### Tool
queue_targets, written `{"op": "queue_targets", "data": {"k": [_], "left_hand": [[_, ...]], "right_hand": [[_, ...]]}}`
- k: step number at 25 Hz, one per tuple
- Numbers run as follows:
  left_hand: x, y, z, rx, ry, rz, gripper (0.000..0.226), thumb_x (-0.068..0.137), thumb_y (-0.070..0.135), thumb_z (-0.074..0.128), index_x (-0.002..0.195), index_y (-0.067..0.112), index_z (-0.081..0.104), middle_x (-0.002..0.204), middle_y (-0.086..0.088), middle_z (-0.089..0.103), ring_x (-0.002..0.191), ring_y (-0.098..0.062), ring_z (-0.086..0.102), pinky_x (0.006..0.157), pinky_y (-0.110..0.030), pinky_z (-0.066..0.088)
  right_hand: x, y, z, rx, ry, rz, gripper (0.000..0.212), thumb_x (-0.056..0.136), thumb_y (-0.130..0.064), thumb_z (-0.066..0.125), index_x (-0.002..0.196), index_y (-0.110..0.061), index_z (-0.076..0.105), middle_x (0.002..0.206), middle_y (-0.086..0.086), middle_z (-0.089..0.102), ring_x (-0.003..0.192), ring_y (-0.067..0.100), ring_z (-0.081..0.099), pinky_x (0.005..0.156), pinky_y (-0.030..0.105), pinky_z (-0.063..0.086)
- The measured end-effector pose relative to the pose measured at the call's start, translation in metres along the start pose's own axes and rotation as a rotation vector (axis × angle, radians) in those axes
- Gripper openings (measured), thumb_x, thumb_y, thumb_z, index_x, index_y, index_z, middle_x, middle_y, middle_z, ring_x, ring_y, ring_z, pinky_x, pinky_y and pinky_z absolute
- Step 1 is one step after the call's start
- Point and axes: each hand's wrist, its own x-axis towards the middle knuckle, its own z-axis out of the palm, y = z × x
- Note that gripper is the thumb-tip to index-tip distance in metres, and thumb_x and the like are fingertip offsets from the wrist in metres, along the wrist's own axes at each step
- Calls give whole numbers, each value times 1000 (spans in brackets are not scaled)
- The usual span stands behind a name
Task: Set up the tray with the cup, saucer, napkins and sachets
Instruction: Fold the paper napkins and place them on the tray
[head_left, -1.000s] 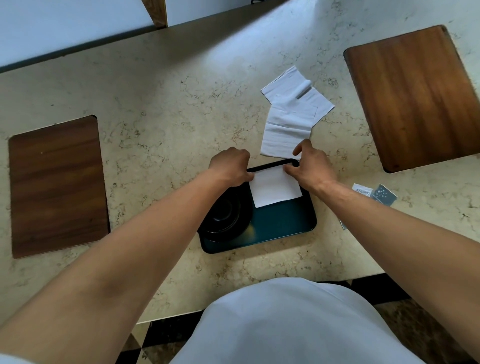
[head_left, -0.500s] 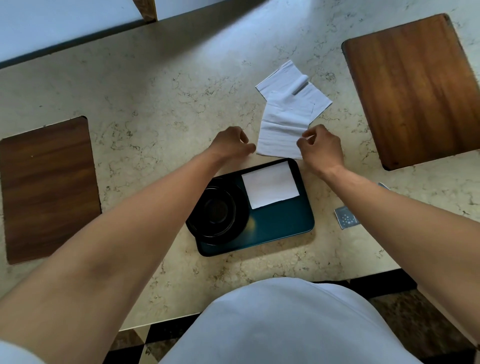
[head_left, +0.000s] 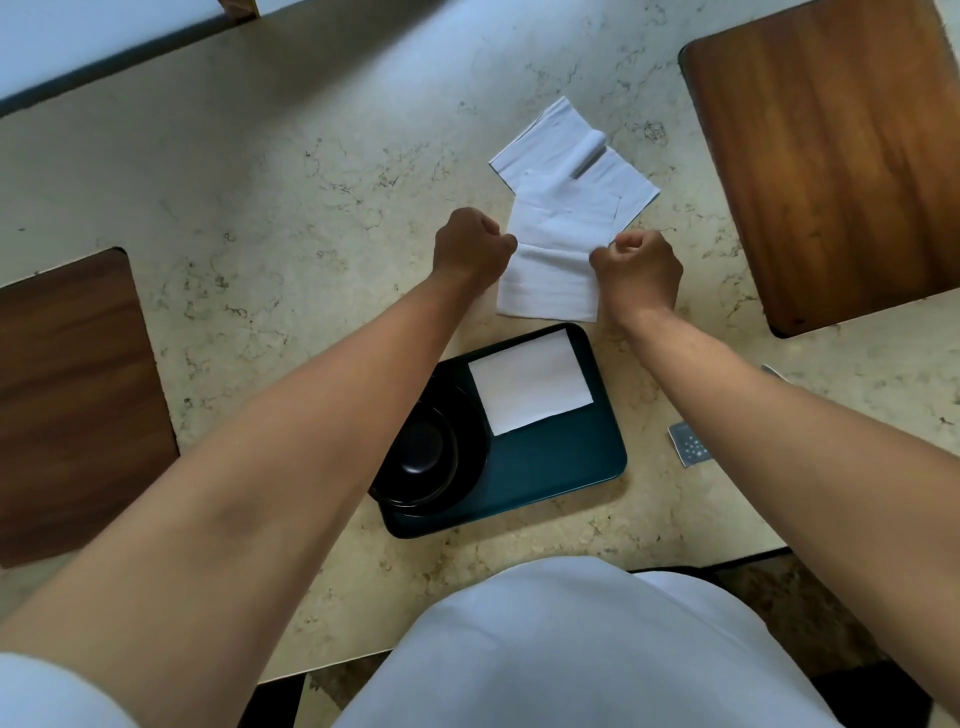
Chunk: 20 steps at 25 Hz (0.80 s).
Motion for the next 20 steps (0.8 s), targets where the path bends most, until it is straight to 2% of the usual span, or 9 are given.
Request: {"op": "queue_targets", "data": {"k": [3, 5, 6, 7, 9, 12, 14, 16, 20], "left_hand": [[5, 1, 1, 16, -30, 5, 12, 80, 4, 57, 83, 5, 69, 72, -17, 64, 57, -24, 53, 56, -39, 52], [6, 2, 2, 6, -27, -14, 19, 82, 4, 61, 88, -10, 71, 77, -21, 72, 56, -27, 58, 59, -44, 60], [7, 1, 2, -5, -26, -21, 19, 82, 4, 63, 91, -10, 71, 77, -19, 72, 58, -28, 61, 62, -47, 61], [7, 0, 2, -21, -26, -23, 17, 82, 4, 64, 92, -8, 72, 77, -16, 71, 61, -29, 63, 64, -48, 62], [6, -3, 1, -44, -33, -19, 15, 82, 5, 67, 94, -3, 72, 82, -13, 71, 73, -32, 69, 68, -49, 63], [4, -8, 0, -57, -38, -10, 17, 82, 6, 68, 98, 1, 71, 95, -15, 73, 92, -36, 72, 77, -48, 62], [1, -9, -1, -53, -34, -13, 18, 83, 7, 68, 100, 2, 70, 100, -16, 73, 95, -33, 72, 83, -47, 61], [-2, -10, -2, -62, -36, -18, 18, 84, 8, 68, 101, 2, 70, 99, -16, 74, 94, -33, 72, 85, -47, 61], [-7, -14, -5, -72, -41, -36, 16, 86, 9, 65, 100, 2, 68, 87, -13, 72, 82, -31, 72, 77, -44, 61]], "right_hand": [[-1, 3, 2, 136, -19, 37, 31, 84, -30, 66, 109, -12, 69, 95, -2, 74, 94, 18, 68, 72, 17, 51], [0, 2, 3, 280, -71, 67, 17, 82, -31, 70, 92, -18, 71, 90, -3, 71, 85, 16, 66, 79, 26, 55], [-2, -1, 2, 360, -93, 106, 13, 81, -30, 72, 75, -21, 65, 78, 3, 62, 73, 21, 58, 70, 32, 52], [-2, -4, 2, 420, -107, 155, 28, 80, -28, 74, 62, -23, 53, 72, 8, 48, 66, 25, 44, 61, 34, 43], [-3, -9, 0, 501, -156, 277, 42, 79, -28, 77, 55, -22, 43, 67, 9, 41, 59, 23, 35, 54, 33, 31], [-3, -14, -2, 506, -278, 336, 35, 80, -28, 78, 59, -19, 52, 57, -2, 50, 47, 16, 40, 46, 28, 31], [-3, -13, -1, 393, -314, 205, 26, 80, -26, 77, 64, -11, 63, 65, 0, 57, 60, 18, 52, 56, 33, 44], [-4, -12, 1, 300, -298, 71, 21, 80, -26, 77, 80, -5, 76, 76, -4, 67, 76, 14, 62, 73, 31, 52], [-8, -13, -2, 138, -273, -75, 19, 87, -30, 71, 96, -17, 80, 95, -8, 76, 93, 10, 68, 84, 27, 54]]}}
